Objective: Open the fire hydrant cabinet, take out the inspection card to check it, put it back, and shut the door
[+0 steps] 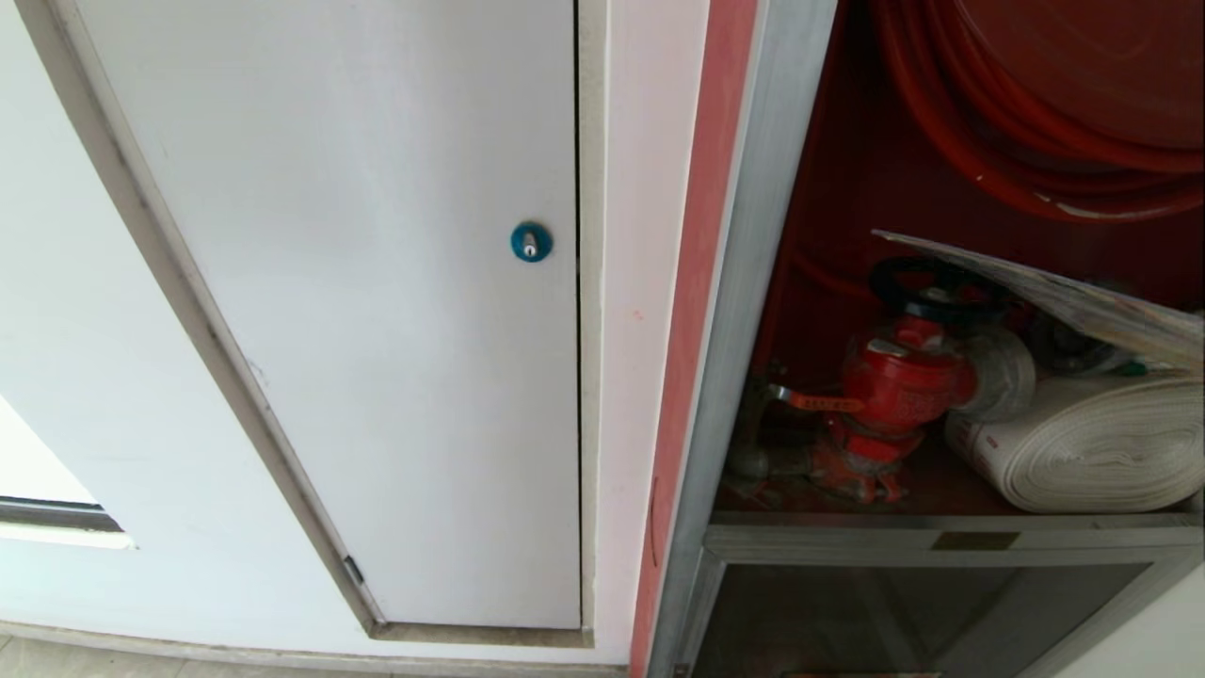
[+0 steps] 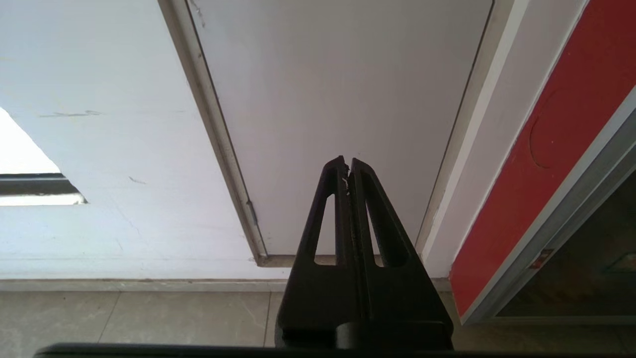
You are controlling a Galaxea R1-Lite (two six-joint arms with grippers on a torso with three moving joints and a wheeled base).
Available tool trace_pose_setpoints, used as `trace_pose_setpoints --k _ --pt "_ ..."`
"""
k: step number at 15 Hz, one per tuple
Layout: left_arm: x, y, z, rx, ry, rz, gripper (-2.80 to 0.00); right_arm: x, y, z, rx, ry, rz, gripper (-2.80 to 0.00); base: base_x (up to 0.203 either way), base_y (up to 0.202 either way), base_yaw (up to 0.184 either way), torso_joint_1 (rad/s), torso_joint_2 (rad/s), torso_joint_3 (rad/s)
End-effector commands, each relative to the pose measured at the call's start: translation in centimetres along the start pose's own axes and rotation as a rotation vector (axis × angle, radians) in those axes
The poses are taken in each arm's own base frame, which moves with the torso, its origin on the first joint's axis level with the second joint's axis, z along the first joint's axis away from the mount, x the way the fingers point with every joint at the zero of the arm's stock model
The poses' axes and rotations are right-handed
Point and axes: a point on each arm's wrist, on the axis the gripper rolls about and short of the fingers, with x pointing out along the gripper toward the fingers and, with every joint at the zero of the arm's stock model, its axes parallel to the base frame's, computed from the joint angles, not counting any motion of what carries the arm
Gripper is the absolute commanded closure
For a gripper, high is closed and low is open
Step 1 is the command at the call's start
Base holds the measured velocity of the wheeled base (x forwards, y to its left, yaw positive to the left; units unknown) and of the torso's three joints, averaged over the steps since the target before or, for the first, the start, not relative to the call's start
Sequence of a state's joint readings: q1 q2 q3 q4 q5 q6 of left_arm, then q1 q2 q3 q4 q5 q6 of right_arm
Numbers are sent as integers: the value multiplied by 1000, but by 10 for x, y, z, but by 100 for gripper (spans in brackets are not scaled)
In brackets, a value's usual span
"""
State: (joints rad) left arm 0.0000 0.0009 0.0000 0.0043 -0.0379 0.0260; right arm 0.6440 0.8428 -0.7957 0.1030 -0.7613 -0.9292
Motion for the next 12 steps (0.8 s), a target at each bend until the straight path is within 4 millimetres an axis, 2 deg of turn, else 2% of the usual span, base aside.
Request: trace_pose_setpoints --k 1,5,12 --pt "0 0 0 0 1 -1 0 5 0 4 -67 53 -25 0 0 0 0 0 0 0" --pt "0 0 0 0 1 -1 0 14 -4 14 -214 174 -83 0 0 0 0 0 0 0" --pt "0 0 0 0 1 -1 0 59 -1 26 -319 364 -104 0 0 0 0 0 0 0"
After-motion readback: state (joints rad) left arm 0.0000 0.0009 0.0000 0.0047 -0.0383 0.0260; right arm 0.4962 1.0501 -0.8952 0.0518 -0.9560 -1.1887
